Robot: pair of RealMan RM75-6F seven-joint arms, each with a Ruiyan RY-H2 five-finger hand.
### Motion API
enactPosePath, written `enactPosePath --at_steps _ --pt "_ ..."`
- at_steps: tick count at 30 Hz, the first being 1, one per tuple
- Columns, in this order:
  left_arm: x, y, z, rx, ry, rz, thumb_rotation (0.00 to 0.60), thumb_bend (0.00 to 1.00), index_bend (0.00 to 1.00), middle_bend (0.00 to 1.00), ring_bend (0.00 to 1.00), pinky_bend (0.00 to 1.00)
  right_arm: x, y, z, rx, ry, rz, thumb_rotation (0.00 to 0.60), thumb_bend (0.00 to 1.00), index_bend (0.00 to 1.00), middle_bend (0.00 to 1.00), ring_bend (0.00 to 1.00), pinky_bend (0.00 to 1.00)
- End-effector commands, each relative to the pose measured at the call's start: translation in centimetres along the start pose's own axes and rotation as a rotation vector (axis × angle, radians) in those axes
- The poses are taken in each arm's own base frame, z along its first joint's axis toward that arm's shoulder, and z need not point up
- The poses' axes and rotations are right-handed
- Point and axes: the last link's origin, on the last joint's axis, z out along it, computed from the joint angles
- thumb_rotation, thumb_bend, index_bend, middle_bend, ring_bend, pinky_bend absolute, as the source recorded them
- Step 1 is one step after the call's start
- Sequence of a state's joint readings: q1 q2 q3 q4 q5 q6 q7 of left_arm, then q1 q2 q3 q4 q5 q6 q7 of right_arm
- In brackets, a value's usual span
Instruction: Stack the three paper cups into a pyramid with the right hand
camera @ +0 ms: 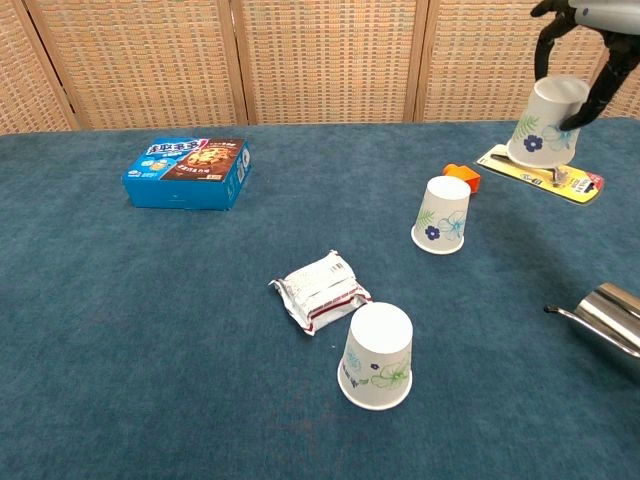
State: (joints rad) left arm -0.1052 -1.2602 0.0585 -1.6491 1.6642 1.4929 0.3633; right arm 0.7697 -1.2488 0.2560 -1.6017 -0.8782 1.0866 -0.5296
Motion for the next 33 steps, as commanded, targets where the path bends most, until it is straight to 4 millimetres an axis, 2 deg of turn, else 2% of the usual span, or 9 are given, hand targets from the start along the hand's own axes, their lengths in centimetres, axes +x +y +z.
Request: enactPosePath --at_steps 1,12,18,27,33 --pt "0.1 0.1 -0.2 -0.004 0.002 0.002 0.600 0.20 0.00 0.00 0.00 0.00 -0.8 0.2 -0.9 0.000 -0.023 0.033 0.600 0.06 0.49 0.03 0.00 0.00" --pt "0.1 0.4 -0.3 -0.013 0.006 0.011 0.600 0.20 0.00 0.00 0.00 0.00 -2.9 -0.1 -1.1 0.012 -0.058 0.050 0.600 0.06 0.50 0.03 0.00 0.00" --pt "0.1 0.6 -0.3 -0.016 0.007 0.018 0.600 0.20 0.00 0.00 0.00 0.00 -4.2 -0.7 -0.5 0.020 -0.081 0.049 0.600 0.06 0.50 0.03 0.00 0.00" --pt "0.2 0.7 -0.4 -0.018 0.012 0.022 0.600 0.20 0.00 0.00 0.00 0.00 -7.3 -1.6 0.6 0.016 -0.145 0.047 0.600 0.06 0.50 0.03 0.00 0.00" --pt "-0.1 1.0 -0.4 -0.027 -0.002 0.017 0.600 0.20 0.00 0.00 0.00 0.00 -8.3 -2.1 1.3 0.015 -0.148 0.055 0.600 0.06 0.50 0.03 0.00 0.00"
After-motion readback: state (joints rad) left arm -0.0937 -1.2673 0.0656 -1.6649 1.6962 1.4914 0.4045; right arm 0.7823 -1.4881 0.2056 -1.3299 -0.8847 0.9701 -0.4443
